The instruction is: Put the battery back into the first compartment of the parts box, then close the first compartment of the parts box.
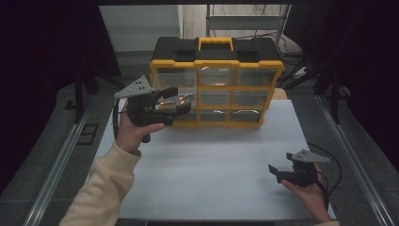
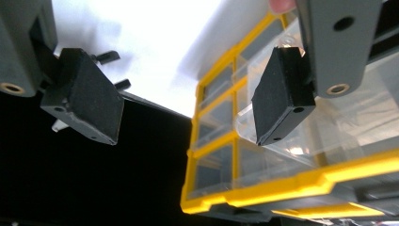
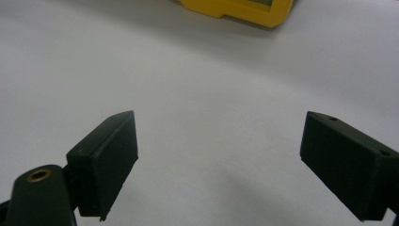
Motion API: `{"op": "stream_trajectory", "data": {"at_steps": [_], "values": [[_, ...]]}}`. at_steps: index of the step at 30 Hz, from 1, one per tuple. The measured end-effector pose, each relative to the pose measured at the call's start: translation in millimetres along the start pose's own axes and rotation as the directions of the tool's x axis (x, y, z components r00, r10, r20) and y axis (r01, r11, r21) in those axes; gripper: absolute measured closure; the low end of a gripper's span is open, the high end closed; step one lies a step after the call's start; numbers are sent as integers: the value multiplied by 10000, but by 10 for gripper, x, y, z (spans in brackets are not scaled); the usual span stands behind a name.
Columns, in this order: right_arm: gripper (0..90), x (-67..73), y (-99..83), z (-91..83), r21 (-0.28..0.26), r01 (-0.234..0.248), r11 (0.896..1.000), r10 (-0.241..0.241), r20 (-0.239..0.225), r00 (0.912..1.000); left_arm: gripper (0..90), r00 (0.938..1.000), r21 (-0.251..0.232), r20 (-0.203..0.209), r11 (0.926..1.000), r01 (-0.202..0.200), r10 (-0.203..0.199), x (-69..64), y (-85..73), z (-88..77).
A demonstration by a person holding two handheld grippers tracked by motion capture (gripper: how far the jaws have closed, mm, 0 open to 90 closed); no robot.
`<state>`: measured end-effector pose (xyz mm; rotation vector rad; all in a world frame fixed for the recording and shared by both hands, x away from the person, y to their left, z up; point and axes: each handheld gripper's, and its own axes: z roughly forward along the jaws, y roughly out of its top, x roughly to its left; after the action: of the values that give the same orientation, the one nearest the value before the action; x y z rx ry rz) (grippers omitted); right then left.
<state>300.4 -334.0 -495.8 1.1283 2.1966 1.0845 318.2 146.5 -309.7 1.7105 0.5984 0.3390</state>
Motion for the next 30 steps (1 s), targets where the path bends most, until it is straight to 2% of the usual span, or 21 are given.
{"op": "stream_trajectory", "data": {"at_steps": [5,14,30], "values": [[122,-3,1,-4,-30,-10,10000,10,-17,10000,259,9998,213,164,9997,98,-101,-33,-98,11],[122,-2,1,-1,-27,-9,10000,8,-26,10000,262,9992,409,2,9984,389,-390,11,-257,31],[121,5,10,1,-68,-23,10000,23,-53,10000,309,9977,739,-336,9954,613,-589,63,-343,76]]}}
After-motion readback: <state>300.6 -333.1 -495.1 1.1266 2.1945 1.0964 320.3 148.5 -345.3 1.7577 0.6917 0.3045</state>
